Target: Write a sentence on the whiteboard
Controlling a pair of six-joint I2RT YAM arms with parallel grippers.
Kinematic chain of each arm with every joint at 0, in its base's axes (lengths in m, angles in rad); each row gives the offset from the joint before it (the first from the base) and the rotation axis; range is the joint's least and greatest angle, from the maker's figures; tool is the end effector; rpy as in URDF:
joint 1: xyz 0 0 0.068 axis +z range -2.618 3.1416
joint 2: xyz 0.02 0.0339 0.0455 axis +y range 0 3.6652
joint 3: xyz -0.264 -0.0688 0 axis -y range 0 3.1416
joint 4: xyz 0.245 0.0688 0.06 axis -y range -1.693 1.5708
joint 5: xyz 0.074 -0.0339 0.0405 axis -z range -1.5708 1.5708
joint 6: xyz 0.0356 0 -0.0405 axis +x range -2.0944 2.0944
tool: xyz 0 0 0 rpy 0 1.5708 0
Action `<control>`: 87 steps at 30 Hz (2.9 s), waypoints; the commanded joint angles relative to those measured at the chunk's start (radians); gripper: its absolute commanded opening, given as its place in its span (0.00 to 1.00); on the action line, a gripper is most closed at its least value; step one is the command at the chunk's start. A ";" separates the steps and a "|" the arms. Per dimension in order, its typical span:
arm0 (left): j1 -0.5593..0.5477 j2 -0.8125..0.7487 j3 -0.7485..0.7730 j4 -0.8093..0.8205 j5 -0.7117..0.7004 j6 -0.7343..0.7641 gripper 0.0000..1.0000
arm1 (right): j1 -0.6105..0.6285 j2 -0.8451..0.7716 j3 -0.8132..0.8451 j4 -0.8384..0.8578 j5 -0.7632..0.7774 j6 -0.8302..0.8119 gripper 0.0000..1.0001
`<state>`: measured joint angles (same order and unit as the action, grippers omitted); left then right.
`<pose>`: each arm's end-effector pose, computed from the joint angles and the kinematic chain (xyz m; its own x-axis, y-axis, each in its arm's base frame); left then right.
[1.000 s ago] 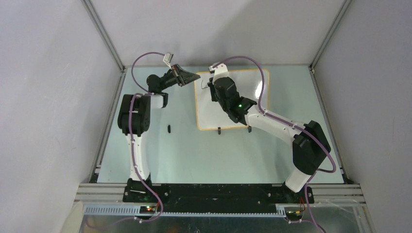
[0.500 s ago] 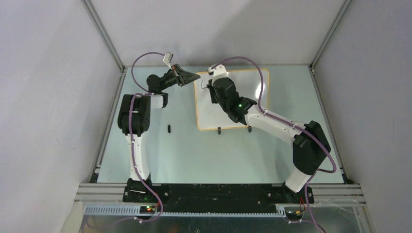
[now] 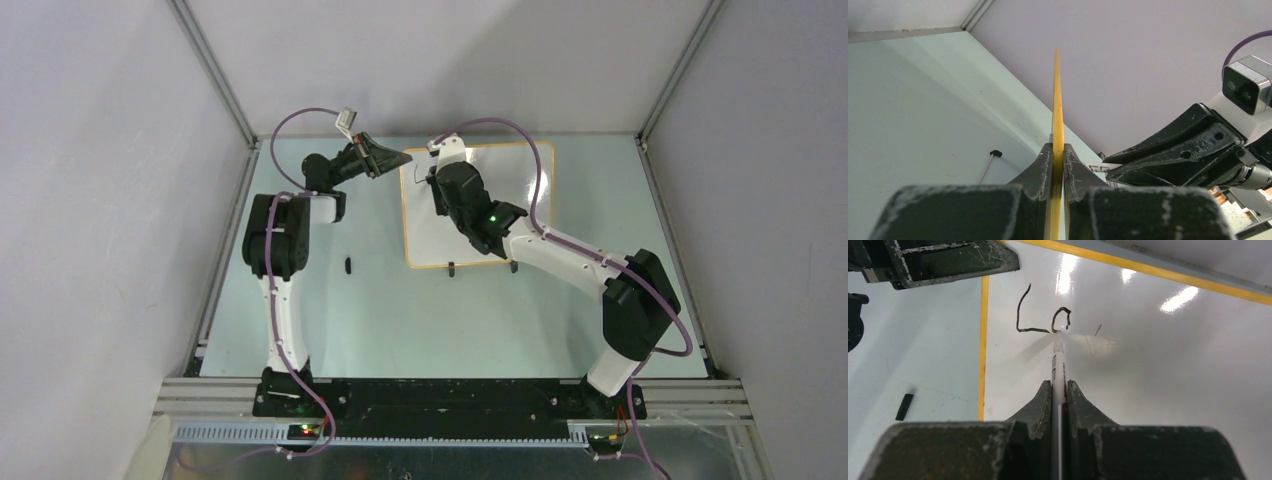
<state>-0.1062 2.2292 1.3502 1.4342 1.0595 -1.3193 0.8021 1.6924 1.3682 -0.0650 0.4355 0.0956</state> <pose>0.4558 -0.0798 0.2201 -0.6336 -0.4091 -0.6567 0.7040 0.0474 -0.7087 0.2901 0.2783 0.3141 -0.2989 -0.1846 -0.9363 -0.3535 0.9327 -0.0710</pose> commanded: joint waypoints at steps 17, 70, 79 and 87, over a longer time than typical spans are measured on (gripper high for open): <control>0.005 -0.011 0.025 0.071 -0.004 -0.021 0.00 | -0.006 -0.006 0.031 0.055 0.079 -0.032 0.00; 0.002 -0.014 0.027 0.067 -0.001 -0.017 0.00 | 0.013 -0.152 -0.145 0.261 0.101 -0.077 0.00; 0.001 -0.012 0.030 0.064 -0.001 -0.016 0.00 | 0.000 -0.179 -0.150 0.361 0.096 -0.116 0.00; 0.001 -0.012 0.031 0.063 0.000 -0.016 0.00 | -0.037 -0.148 -0.094 0.467 0.117 -0.159 0.00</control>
<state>-0.1062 2.2333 1.3502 1.4372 1.0557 -1.3193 0.7879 1.5520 1.2156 0.2798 0.5144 -0.0223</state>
